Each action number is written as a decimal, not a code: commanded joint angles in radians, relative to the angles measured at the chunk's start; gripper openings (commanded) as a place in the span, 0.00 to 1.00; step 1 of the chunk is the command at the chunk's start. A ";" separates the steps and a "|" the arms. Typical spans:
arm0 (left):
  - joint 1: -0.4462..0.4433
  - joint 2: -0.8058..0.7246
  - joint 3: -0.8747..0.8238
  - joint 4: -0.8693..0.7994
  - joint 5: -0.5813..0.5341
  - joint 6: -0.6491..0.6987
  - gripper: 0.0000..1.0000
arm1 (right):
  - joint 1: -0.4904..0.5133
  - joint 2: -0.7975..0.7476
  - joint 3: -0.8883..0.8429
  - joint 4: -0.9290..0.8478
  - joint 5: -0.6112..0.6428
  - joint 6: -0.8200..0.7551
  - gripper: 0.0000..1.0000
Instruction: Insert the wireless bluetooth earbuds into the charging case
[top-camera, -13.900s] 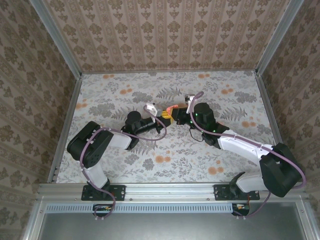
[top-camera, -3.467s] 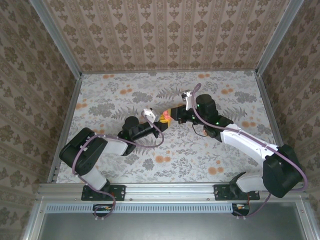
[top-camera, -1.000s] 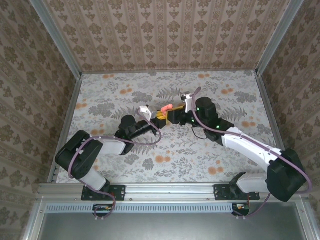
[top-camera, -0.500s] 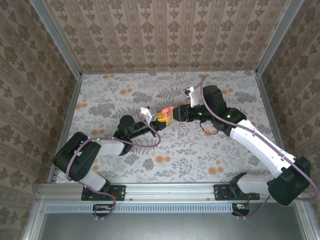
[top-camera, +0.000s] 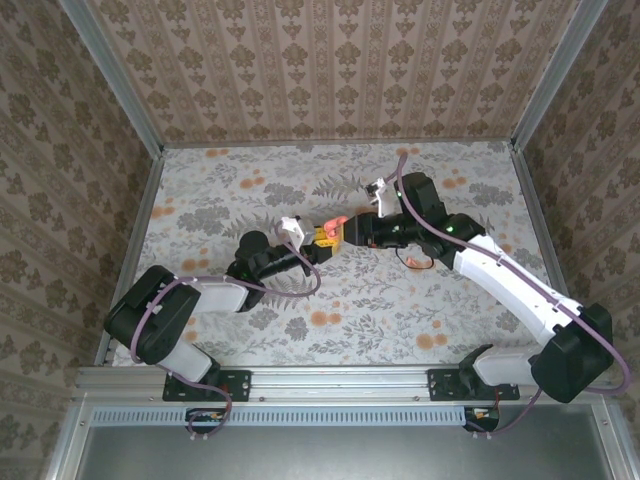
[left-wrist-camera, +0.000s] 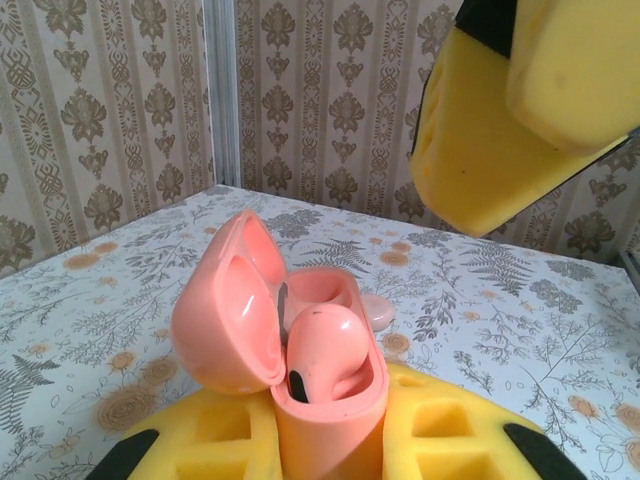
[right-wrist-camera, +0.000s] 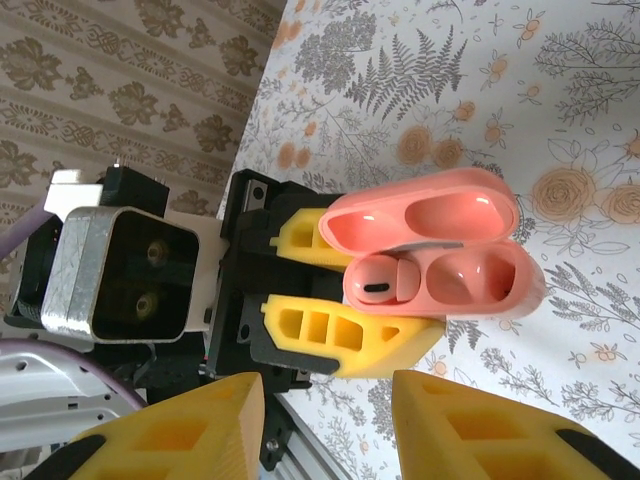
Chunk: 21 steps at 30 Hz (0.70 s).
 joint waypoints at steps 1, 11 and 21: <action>0.001 -0.029 -0.009 0.015 0.023 0.021 0.12 | 0.000 0.021 0.023 0.028 -0.020 0.028 0.38; -0.004 -0.030 -0.004 0.011 0.020 0.020 0.12 | 0.000 0.050 0.026 0.069 -0.012 0.034 0.35; -0.007 -0.045 -0.009 -0.004 0.020 0.028 0.12 | 0.006 0.086 0.031 0.086 -0.033 0.044 0.34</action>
